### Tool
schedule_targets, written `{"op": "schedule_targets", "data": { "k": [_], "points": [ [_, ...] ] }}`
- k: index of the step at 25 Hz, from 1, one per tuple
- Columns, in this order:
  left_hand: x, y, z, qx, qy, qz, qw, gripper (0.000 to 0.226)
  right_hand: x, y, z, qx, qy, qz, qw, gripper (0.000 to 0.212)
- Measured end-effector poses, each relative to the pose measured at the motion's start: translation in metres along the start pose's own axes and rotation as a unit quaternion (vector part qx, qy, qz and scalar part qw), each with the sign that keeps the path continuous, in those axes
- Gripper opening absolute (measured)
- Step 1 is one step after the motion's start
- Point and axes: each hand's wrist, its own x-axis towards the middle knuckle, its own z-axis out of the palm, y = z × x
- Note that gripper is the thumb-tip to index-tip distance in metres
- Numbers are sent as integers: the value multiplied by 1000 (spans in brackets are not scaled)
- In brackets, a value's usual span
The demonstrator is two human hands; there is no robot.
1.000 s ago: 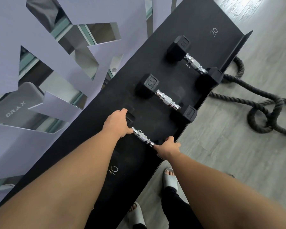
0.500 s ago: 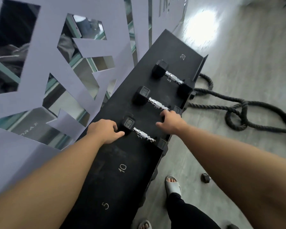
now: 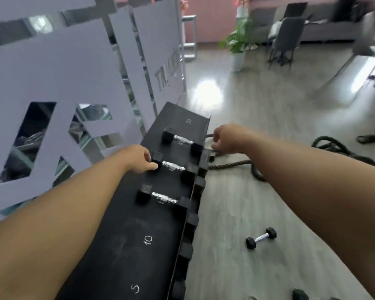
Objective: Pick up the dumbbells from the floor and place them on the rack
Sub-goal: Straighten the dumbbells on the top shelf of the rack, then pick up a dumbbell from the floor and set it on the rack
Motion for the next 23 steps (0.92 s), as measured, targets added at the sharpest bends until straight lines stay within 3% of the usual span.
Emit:
{"op": "schedule_targets", "data": {
  "k": [6, 13, 17, 23],
  "points": [
    [-14, 143, -2, 6, 33, 95, 995, 45, -104, 124, -16, 17, 1, 98, 995, 35],
    [-33, 368, 65, 18, -16, 188, 982, 42, -263, 323, 1, 30, -30, 196, 980, 41],
    [-42, 496, 132, 45, -61, 221, 972, 51, -344, 440, 40, 61, -39, 256, 964, 39],
    [-52, 569, 240, 58, -129, 205, 969, 62, -387, 519, 142, 84, -132, 296, 942, 48]
  ]
}}
